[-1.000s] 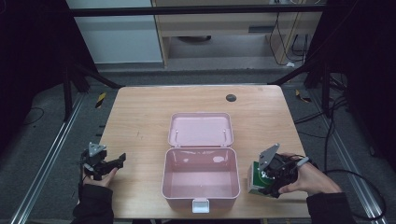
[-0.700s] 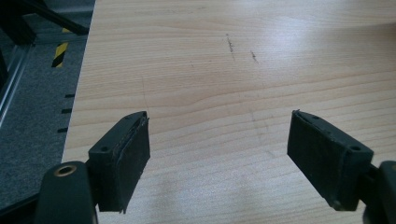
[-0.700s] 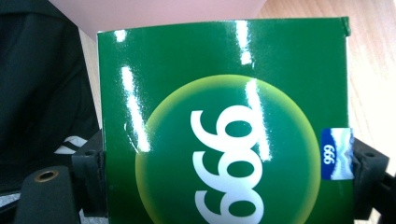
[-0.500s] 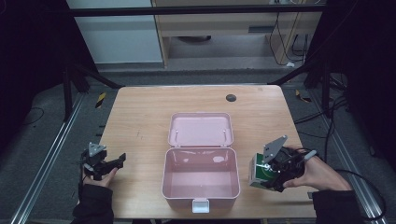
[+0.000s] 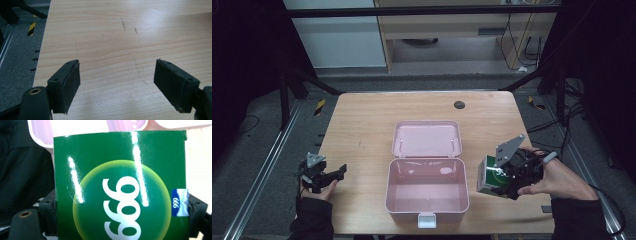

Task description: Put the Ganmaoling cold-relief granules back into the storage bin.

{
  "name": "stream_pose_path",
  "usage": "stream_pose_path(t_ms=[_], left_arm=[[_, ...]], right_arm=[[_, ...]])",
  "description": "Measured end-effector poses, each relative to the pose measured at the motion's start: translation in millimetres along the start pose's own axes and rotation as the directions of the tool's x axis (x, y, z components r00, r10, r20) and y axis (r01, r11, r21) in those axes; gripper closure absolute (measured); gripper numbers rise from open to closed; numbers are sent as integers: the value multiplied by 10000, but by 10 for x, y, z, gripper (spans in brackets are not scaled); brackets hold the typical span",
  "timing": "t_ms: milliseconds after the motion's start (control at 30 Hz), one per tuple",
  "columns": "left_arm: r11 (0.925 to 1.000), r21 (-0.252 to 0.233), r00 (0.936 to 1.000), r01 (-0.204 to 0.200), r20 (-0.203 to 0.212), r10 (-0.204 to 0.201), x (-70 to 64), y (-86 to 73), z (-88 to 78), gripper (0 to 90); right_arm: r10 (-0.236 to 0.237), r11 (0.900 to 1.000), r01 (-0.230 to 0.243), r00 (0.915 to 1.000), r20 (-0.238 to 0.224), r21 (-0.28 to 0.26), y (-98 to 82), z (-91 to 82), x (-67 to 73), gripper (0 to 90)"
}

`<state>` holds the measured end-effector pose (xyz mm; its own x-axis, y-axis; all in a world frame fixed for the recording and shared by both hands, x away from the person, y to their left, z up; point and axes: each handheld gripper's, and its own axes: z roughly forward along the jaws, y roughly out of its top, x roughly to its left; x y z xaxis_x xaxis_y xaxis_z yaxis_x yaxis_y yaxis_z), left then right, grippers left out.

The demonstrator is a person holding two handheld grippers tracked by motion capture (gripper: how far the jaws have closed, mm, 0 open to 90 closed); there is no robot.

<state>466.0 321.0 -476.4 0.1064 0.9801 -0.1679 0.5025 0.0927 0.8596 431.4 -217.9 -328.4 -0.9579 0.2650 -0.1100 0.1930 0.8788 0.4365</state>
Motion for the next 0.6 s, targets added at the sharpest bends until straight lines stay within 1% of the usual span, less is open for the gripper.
stream_pose_path(t_ms=[167,333,433,600], left_arm=[[10000,-1,10000,3,-3,-3,-1,0,0,204],[10000,3,10000,10,-13,-10,1,0,1,204],[10000,3,10000,3,-11,-3,2,1,0,203],[10000,8,10000,-12,-21,12,5,4,-4,203]], right_arm=[[-143,9998,143,9999,-31,-164,104,-80,16,159],[-227,9992,228,9997,62,-314,214,-162,26,160],[-393,9986,395,9992,81,-350,291,-177,30,160],[-526,9980,528,9986,65,-355,437,-190,41,159]])
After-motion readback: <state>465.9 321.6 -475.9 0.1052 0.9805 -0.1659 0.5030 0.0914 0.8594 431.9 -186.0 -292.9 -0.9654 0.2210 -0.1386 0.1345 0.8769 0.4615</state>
